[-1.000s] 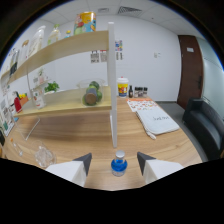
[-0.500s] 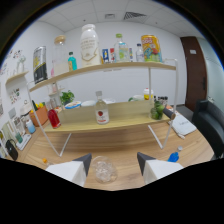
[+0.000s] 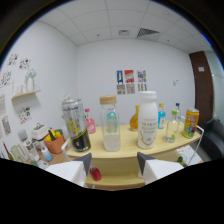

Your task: Make me a cup of Mount Fuji.

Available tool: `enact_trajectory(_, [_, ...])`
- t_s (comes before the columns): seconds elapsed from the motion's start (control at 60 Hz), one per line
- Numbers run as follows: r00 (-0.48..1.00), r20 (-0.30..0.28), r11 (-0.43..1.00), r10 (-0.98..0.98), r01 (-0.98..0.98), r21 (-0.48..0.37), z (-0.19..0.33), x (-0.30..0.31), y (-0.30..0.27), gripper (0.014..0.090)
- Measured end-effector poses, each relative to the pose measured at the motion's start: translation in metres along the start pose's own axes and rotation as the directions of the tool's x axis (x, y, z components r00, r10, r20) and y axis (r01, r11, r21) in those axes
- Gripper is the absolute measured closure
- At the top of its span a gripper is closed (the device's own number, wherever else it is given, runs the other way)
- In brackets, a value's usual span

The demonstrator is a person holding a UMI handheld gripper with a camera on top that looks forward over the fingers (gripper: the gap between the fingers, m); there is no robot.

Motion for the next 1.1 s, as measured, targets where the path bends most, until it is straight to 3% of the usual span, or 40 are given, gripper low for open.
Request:
enact_trajectory(0.217, [0.999, -0.028, 0.996, -0.045, 0.047, 0.074, 0.049, -0.011, -0.050, 0.0219])
enact_trajectory(0.3, [0.996, -0.060, 0.995, -0.061, 0.066, 0.075, 0.067, -0.006, -0.054, 0.0314])
enact_trajectory(0.533, [0.997, -0.060, 0.996, -0.052, 0.056, 0.063, 0.096, -0.005, -0.047, 0.0620])
enact_trajectory(0.817, [0.997, -0.044, 0.993, -0.066, 0.070, 0.096, 0.081, -0.006, -0.056, 0.0648])
enact_trajectory(0.967, [0.998, -0.006, 0.988, -0.061, 0.062, 0.138, 0.048, -0.014, -0.062, 0.0648])
enact_trajectory(1.1, [0.998, 0.041, 0.989, -0.041, 0.035, 0.143, 0.015, -0.022, -0.034, 0.0649])
